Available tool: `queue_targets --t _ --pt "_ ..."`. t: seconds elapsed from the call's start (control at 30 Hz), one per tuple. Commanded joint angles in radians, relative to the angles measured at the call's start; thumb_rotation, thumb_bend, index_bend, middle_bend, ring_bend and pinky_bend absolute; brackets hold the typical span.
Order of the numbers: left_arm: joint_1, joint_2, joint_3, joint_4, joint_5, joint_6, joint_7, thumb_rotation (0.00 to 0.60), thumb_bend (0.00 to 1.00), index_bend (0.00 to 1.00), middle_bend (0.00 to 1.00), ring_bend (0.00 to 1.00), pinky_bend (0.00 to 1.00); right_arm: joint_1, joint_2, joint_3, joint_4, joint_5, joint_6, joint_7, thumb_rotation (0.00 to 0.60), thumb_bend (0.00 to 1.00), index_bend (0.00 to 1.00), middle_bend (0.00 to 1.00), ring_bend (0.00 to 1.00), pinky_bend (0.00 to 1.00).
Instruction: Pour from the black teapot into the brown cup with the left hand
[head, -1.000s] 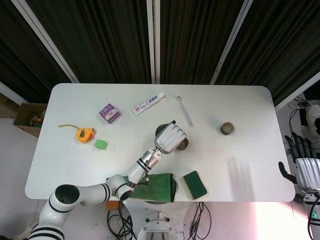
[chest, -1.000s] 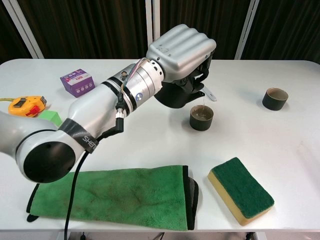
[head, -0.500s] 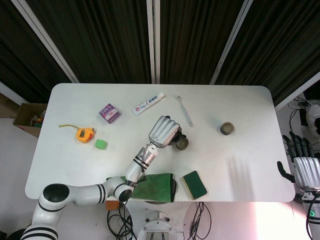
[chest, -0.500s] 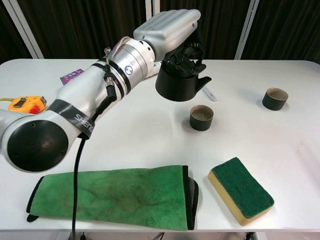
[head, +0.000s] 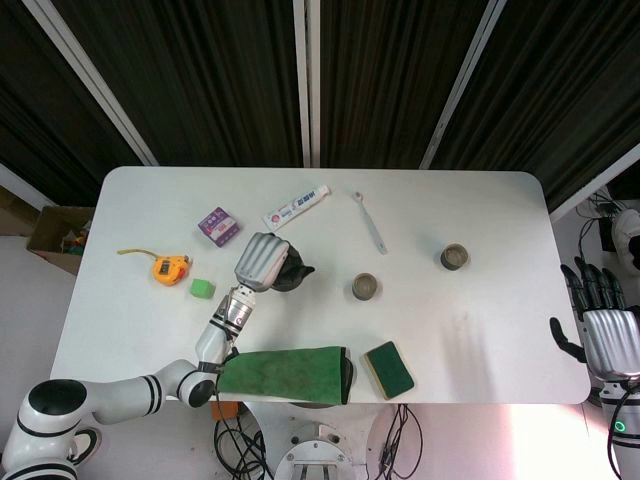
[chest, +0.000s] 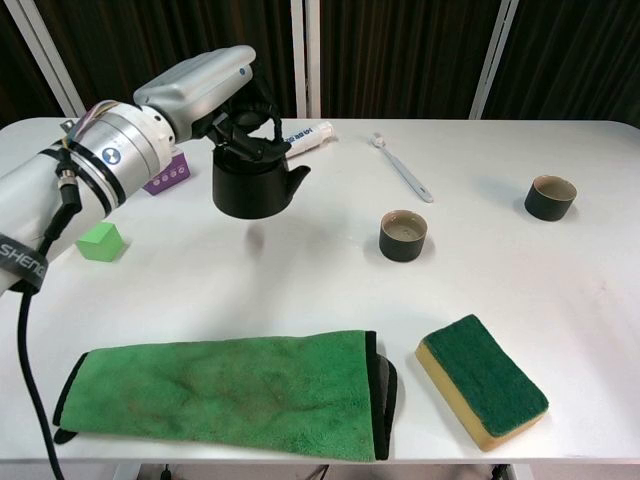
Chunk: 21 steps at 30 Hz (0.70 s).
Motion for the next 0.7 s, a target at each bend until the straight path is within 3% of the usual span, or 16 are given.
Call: queue_targets --t 0.03,0.4,0.7 --pt "0.025 0.016 0.013 0.031 0.002 -0.002 -0.057 0.600 0.43 1.00 1.00 1.00 0.66 0.001 0.013 0.009 -0.022 0.003 0.009 -0.014 0.600 0.37 0.00 0.00 0.00 0.00" --pt "0.055 -0.006 0.019 0.103 0.002 -0.008 -0.161 0.600 0.42 1.00 1.00 1.00 0.66 -0.001 0.031 0.008 -0.077 -0.009 0.021 -0.063 0.600 0.37 0.00 0.00 0.00 0.00" --pt "0.074 -0.082 0.049 0.263 0.047 0.015 -0.260 0.600 0.38 1.00 1.00 1.00 0.66 -0.002 0.045 0.012 -0.098 -0.008 0.027 -0.076 0.600 0.37 0.00 0.00 0.00 0.00"
